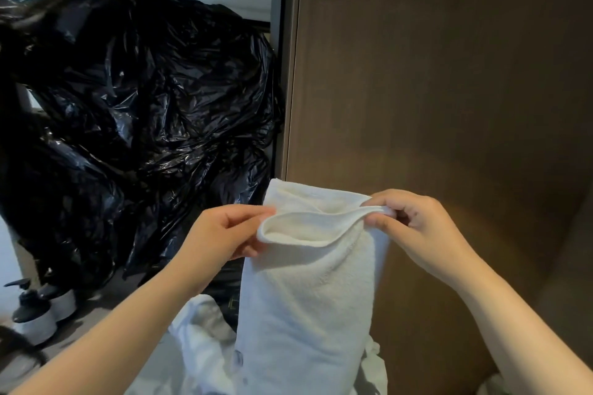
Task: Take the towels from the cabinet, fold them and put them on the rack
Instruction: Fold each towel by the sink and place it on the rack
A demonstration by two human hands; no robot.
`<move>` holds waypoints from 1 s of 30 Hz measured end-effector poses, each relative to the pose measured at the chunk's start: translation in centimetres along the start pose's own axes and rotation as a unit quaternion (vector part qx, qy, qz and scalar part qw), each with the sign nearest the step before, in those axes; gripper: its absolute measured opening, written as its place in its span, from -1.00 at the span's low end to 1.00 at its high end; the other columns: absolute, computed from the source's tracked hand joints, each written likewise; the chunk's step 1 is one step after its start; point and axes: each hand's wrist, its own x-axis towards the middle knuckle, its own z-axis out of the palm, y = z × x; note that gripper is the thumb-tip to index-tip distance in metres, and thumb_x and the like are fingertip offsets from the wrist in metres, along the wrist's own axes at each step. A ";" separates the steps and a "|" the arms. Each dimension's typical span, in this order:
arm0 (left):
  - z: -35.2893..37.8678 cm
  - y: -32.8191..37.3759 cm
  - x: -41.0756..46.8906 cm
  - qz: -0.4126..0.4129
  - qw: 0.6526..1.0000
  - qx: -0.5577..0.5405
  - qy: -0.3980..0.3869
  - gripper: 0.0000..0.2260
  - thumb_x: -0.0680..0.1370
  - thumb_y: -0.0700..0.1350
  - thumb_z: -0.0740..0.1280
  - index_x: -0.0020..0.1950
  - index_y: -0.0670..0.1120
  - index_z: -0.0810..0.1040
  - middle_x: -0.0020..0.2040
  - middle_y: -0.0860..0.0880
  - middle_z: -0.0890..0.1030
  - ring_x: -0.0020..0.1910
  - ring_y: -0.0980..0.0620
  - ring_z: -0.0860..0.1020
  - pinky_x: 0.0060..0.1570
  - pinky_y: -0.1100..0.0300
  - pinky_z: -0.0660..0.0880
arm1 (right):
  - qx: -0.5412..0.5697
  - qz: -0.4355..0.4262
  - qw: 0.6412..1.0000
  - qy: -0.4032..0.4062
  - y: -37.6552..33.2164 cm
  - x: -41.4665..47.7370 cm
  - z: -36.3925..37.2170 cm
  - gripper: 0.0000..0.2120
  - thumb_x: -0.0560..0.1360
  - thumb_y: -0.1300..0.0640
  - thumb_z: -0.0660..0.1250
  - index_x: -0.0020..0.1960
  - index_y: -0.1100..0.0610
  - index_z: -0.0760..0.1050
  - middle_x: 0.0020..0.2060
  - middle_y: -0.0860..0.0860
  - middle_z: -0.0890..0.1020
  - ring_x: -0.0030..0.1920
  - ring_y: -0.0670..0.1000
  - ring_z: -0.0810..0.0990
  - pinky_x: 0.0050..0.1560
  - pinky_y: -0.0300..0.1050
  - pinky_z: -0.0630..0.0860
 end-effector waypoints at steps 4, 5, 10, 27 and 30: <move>0.5 -0.2 0.1 0.123 0.989 0.081 0.011 -0.84 0.54 -0.18 0.38 0.05 0.00 0.70 -0.28 0.15 0.68 -0.43 0.25 0.52 -0.40 0.43 0.44 | 0.005 0.010 1.000 -0.005 0.5 -0.1 0.6 -0.90 0.54 0.07 0.37 -0.03 -0.10 0.64 -0.07 -0.26 0.65 0.04 -0.15 0.62 -0.01 -0.35 0.55; 0.5 -0.4 0.2 0.141 0.985 0.094 0.020 -0.84 0.54 -0.18 0.38 0.04 0.02 0.70 -0.20 0.18 0.70 -0.33 0.29 0.58 -0.31 0.46 0.47 | -0.004 0.015 1.000 -0.008 0.8 -0.1 0.7 -0.92 0.54 0.05 0.37 -0.03 -0.09 0.64 -0.08 -0.26 0.64 0.03 -0.15 0.62 -0.03 -0.34 0.56; -0.1 -1.7 0.1 0.051 0.993 0.079 -0.067 -0.69 0.61 0.12 0.19 0.00 0.09 0.72 0.05 0.12 0.69 0.07 0.17 0.63 0.10 0.28 0.50 | -0.047 0.043 0.998 -0.012 2.1 -0.6 1.6 -0.86 0.56 0.01 0.32 -0.13 0.03 0.57 -0.13 -0.23 0.60 -0.03 -0.13 0.59 -0.15 -0.25 0.53; -0.4 -1.9 1.8 0.141 0.977 0.157 0.017 -0.91 0.48 -0.13 0.45 -0.14 0.07 0.69 -0.14 -0.13 0.67 -0.15 -0.28 0.58 -0.04 -0.17 0.56 | -0.011 0.063 0.998 0.024 2.7 -1.9 1.7 -0.92 0.56 0.06 0.33 -0.10 -0.04 0.58 -0.14 -0.20 0.62 -0.02 -0.11 0.60 -0.10 -0.26 0.56; -0.4 -1.8 2.1 0.095 0.986 0.133 -0.032 -0.92 0.50 -0.09 0.43 -0.16 0.08 0.69 -0.03 0.00 0.71 -0.06 -0.14 0.65 0.02 0.05 0.60 | 0.003 0.060 0.998 0.013 2.2 -1.8 2.0 -0.91 0.56 0.04 0.32 -0.10 -0.10 0.56 -0.12 -0.21 0.62 0.01 -0.12 0.60 -0.09 -0.30 0.57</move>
